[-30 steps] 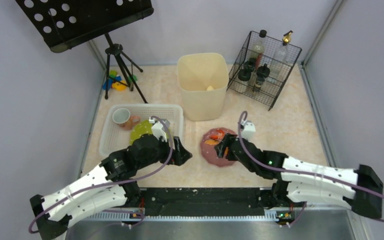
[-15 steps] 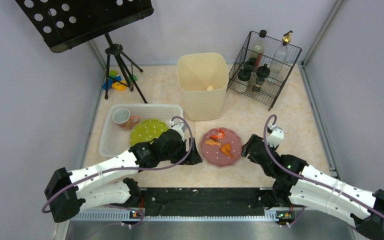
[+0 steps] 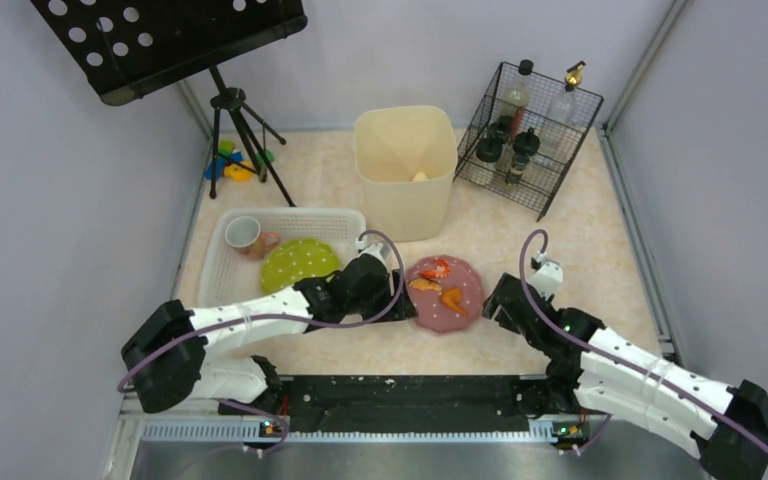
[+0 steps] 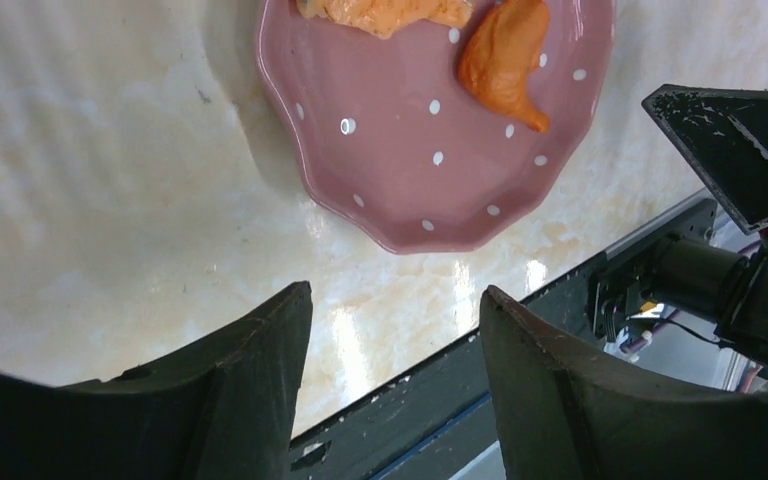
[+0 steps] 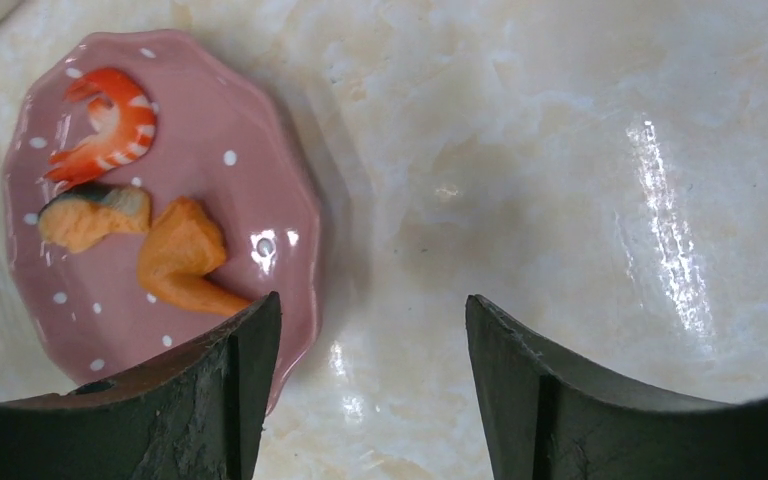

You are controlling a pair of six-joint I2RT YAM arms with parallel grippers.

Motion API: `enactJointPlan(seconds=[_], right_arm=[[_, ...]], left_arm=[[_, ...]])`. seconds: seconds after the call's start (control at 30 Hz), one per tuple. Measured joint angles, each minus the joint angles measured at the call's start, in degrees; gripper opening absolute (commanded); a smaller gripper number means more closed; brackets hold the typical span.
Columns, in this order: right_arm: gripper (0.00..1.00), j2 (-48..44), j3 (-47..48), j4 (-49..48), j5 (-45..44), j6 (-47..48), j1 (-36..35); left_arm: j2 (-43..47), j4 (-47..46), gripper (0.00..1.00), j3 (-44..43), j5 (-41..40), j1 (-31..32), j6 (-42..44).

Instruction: Clear the kitchen counter

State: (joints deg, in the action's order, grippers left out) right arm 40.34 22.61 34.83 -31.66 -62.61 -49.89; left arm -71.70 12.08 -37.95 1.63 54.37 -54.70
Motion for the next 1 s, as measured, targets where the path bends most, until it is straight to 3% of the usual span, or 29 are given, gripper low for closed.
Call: enactJointPlan(seconds=[0.43,0.6,0.83,1.0], right_arm=[[0.67,0.3,-8.1,-17.5,28.2,11.2,23.7],[0.67,1.1,-9.6,-20.7,34.5,13.0,25.0],[0.67,0.9,-9.6,-21.2,36.5,14.1,25.0],[0.67,0.4,-9.6,-21.2,36.5,14.7,25.0]], left_arm=[[-8.0,-9.8,0.54,0.2,3.4,-4.2,-0.9],[-11.1,-10.9,0.5,0.7,4.5,-5.0,-0.4],[-13.2,-10.5,0.47,1.9,5.0,-6.3,-0.3],[-13.6,-10.9,0.38,1.8,5.0,-6.5,-0.1]])
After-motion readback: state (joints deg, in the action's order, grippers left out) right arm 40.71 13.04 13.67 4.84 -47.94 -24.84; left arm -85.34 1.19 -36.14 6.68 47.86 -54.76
